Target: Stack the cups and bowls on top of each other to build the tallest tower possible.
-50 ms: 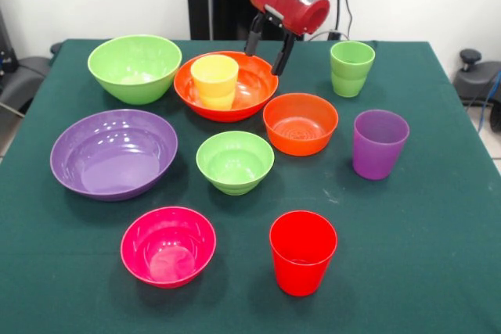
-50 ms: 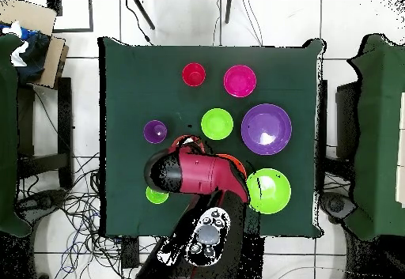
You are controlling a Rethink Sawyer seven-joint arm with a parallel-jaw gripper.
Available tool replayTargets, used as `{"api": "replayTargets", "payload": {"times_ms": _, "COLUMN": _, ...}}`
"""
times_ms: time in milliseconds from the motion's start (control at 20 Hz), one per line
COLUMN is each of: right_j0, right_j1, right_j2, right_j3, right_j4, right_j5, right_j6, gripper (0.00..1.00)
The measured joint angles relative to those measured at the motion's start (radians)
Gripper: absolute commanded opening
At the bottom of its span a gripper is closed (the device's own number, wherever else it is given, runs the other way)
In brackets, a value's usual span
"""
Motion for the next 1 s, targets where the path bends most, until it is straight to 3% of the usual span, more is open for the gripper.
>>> {"api": "replayTargets", "payload": {"times_ms": 1000, "right_j0": -0.004, "right_j1": 0.036, "right_j2": -0.034, "right_j3": -0.151, "right_j4": 0.016, "right_j5": 0.001, "right_j6": 0.000, "gripper": 1.00}}
